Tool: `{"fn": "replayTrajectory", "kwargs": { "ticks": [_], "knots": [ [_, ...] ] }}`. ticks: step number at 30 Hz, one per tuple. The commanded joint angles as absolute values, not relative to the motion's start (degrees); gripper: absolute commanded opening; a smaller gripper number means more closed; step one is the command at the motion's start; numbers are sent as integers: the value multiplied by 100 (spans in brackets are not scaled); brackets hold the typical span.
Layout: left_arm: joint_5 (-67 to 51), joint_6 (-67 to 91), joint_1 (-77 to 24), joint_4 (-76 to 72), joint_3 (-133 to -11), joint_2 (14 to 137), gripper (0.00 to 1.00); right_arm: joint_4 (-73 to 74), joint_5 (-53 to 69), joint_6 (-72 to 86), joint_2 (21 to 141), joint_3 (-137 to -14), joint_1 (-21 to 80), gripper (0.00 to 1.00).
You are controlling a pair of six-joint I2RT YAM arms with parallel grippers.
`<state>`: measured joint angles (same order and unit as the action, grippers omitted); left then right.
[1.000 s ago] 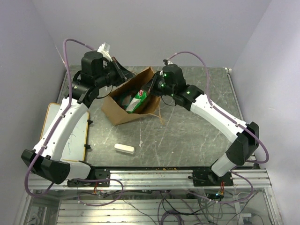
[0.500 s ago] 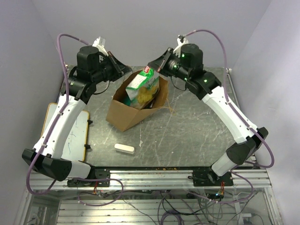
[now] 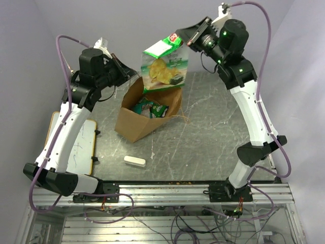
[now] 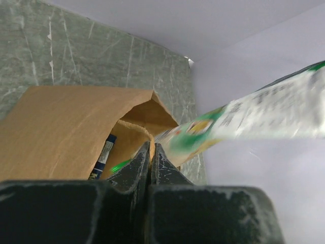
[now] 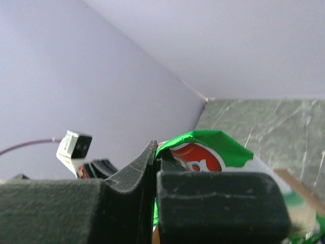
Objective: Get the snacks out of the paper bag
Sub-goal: Take out the snack from the paper bag, then place the snack at the center of the board.
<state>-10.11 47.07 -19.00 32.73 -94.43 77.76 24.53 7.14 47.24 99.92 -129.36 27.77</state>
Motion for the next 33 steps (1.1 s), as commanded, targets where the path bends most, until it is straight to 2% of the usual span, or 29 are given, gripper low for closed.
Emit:
{"fn": "replayTrajectory", "kwargs": {
  "ticks": [1,8,15,22,26,33],
  "knots": [
    [-971,4594,-1703,3318,-9748,7753,7,1943,683,4589,9980,-13358,2301,0],
    [-1116,4372,-1432,3549,-10087,7949,7,1840,496,4404,9747,-13131,1381,0],
    [-1298,4259,-1287,3634,-10456,8153,7,1574,347,4432,9190,-10944,486,0],
    [-1416,4278,-1214,3393,-10484,8188,7,1367,348,4290,9622,-9983,222,0],
    [-1452,4164,-1191,3450,-10566,8252,7,1175,565,4412,10233,-10068,203,0],
    [-1467,4067,-1187,3584,-10688,8292,7,1206,1121,5158,11447,-11383,98,0]
  ]
}}
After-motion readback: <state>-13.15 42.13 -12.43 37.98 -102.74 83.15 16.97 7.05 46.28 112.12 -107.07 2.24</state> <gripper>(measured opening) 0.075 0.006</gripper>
